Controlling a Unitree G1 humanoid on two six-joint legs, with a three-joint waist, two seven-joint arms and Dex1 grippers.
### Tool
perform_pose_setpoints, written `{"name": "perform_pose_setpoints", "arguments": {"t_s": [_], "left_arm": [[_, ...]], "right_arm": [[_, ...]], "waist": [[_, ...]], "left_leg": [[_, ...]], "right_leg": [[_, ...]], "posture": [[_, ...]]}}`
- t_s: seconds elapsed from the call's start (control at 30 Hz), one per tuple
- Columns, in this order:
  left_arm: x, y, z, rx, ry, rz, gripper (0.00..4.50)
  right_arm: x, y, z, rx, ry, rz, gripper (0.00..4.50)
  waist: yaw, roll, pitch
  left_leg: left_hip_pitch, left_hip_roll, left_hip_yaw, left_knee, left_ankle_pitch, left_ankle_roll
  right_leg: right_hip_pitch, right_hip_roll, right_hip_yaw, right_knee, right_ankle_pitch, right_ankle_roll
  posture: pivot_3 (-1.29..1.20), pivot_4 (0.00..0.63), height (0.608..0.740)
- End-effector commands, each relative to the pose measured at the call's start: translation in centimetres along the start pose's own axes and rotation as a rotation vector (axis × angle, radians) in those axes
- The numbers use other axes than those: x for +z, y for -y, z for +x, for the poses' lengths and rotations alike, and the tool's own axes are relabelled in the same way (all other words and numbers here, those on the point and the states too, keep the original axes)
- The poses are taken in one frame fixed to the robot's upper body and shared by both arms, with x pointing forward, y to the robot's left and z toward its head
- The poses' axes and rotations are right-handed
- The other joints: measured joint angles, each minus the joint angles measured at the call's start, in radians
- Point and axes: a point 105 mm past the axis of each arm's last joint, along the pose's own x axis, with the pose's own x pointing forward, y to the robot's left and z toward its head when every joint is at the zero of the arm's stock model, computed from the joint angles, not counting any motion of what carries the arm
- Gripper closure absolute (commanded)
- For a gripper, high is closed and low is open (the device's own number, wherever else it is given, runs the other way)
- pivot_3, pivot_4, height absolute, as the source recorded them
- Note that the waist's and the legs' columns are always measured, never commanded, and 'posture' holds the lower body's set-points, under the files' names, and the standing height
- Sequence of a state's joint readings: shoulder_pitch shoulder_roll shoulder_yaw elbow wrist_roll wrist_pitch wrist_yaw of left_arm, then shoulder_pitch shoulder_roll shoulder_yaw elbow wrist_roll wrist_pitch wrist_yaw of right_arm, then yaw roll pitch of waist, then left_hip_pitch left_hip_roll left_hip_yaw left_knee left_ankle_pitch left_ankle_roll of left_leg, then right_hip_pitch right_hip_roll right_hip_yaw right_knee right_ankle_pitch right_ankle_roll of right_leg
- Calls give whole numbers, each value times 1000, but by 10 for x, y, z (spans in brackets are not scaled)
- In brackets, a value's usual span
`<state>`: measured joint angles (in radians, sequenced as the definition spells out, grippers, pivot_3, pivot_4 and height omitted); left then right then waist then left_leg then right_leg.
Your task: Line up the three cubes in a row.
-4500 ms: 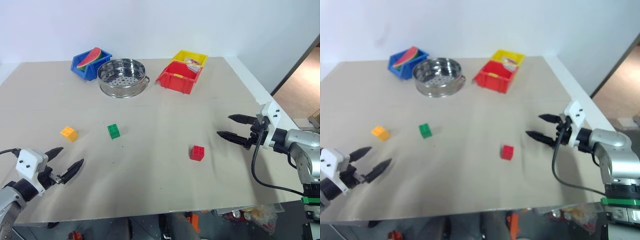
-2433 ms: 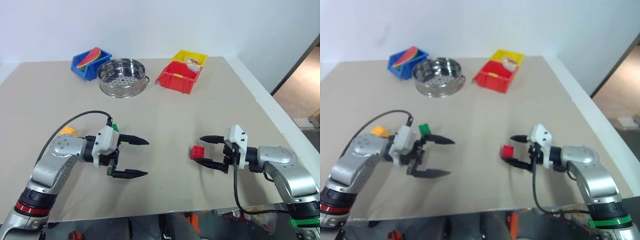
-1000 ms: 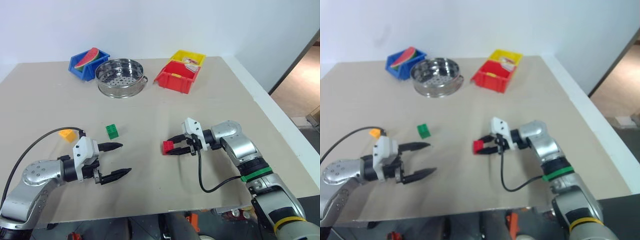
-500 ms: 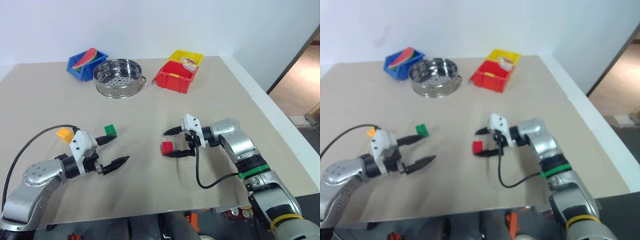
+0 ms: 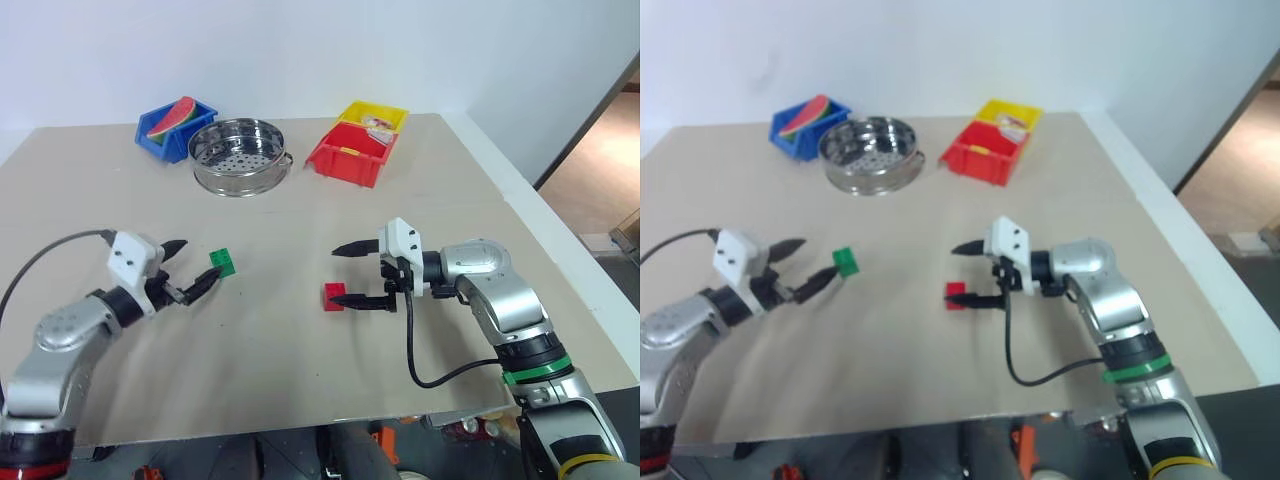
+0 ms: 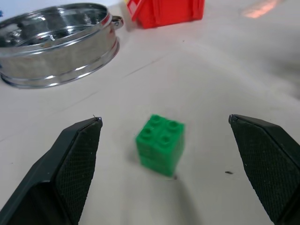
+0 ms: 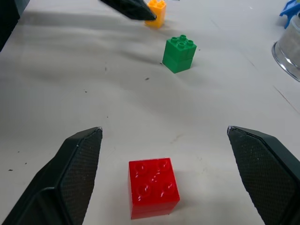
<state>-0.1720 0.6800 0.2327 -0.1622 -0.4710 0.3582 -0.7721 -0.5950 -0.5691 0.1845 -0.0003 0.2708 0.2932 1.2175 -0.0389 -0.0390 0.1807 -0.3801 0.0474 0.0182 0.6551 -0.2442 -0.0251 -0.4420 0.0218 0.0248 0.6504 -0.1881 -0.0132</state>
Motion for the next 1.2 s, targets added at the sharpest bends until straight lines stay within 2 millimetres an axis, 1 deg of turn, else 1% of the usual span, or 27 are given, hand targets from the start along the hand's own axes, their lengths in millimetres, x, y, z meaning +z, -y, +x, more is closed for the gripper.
{"name": "perform_pose_setpoints", "arguments": {"t_s": [0.03,0.13,0.2,0.33,0.57,0.8,1.07,1.2], "left_arm": [[8,-6,7,-132,-8,42,0],[7,-9,16,-217,-39,38,0],[2,-5,21,-278,-69,30,0],[-5,-5,29,-330,-111,40,0],[-11,-16,38,-354,-148,83,0],[-31,-16,42,-398,-231,119,0],[-34,-25,48,-376,-243,135,0],[-38,-23,51,-383,-246,126,0]], "right_arm": [[19,2,-6,-9,48,-52,73],[19,2,-6,-6,39,-66,73],[20,2,-7,-13,37,-73,73],[19,3,-10,-28,27,-79,73],[16,2,-16,-42,1,-77,73],[14,0,-19,-47,-8,-71,73],[12,-1,-21,-50,-10,-71,73],[12,-2,-21,-50,-12,-72,73]], "waist": [[0,0,0],[1,0,0],[-2,0,0],[-3,0,0],[-2,0,0],[-3,0,0],[-3,0,0],[-3,0,0]], "left_leg": [[0,0,0,0,0,0],[-1,0,1,0,0,0],[-2,0,1,0,0,0],[-5,0,1,0,-1,1],[-5,0,0,0,-1,1],[-5,0,1,0,-1,1],[-5,0,1,0,-1,1],[-5,0,1,0,-1,1]], "right_leg": [[0,0,0,0,0,0],[0,0,0,-1,0,0],[-1,-1,1,-1,0,0],[-3,-1,1,-2,-1,0],[-3,-1,0,-1,-1,0],[-3,0,0,-1,-1,0],[-3,-1,0,-1,0,0],[-3,-1,0,-1,0,0]], "posture": [[0,150,740],[0,150,740],[0,150,740],[0,150,740],[0,150,740],[0,150,740],[0,150,740],[0,150,740]]}}
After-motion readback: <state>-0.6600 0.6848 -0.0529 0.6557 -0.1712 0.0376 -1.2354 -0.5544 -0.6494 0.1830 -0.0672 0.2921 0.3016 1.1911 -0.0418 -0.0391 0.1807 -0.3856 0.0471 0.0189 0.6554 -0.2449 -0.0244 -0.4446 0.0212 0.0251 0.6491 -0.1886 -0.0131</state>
